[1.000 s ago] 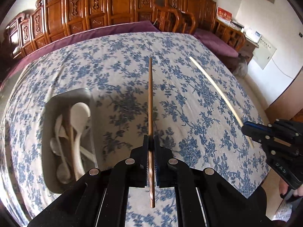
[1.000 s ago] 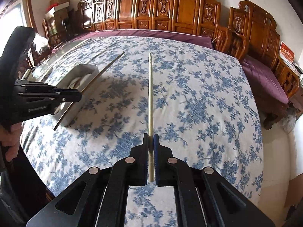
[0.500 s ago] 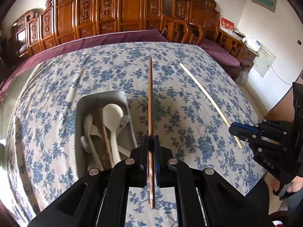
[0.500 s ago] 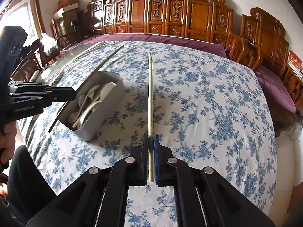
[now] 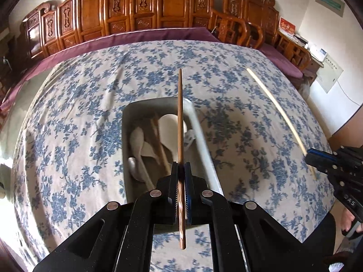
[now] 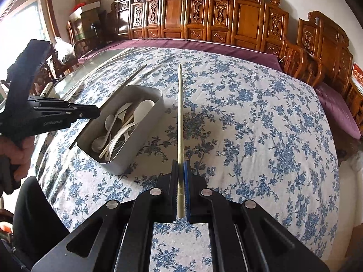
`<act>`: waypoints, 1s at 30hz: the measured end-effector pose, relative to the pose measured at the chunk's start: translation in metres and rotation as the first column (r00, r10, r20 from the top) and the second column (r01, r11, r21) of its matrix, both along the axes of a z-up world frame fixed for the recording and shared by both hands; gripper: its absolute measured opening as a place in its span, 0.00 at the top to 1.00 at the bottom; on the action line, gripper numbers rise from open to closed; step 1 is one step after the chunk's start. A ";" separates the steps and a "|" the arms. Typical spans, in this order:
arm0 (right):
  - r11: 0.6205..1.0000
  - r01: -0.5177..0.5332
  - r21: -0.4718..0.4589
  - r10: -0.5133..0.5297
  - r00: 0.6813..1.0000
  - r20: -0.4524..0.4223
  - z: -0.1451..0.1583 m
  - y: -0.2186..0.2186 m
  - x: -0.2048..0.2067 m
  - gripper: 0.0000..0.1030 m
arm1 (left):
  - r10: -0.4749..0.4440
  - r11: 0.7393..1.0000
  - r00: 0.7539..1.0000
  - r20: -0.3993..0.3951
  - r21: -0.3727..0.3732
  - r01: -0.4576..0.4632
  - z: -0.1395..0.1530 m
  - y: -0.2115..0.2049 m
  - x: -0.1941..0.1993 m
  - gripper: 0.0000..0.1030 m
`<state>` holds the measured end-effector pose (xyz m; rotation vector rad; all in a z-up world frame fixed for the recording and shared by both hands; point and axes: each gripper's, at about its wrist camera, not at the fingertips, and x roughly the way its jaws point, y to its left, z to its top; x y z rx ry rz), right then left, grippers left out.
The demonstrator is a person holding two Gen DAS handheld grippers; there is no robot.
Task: Organize utensils
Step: 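Carry the dark chopstick with the left gripper toward the tray while the right carries the light one, then lower the dark chopstick into the tray and open the left gripper while the right holds the light chopstick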
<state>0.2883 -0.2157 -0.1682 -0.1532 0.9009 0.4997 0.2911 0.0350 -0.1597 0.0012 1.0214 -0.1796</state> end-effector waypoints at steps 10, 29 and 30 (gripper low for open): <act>1.000 -0.030 0.004 0.030 0.999 -0.016 -0.006 0.019 0.004 0.94 | 0.009 1.000 0.999 -0.035 0.007 -0.009 -0.025 0.016 0.019 0.96; 0.998 -0.053 0.016 0.054 0.998 -0.035 -0.016 0.041 0.015 0.94 | 0.001 1.000 0.995 -0.099 0.013 0.000 -0.067 0.021 0.023 0.95; 0.998 -0.055 0.018 0.056 0.998 -0.035 -0.016 0.042 0.015 0.94 | 0.004 1.000 0.995 -0.103 0.013 -0.003 -0.066 0.022 0.023 0.95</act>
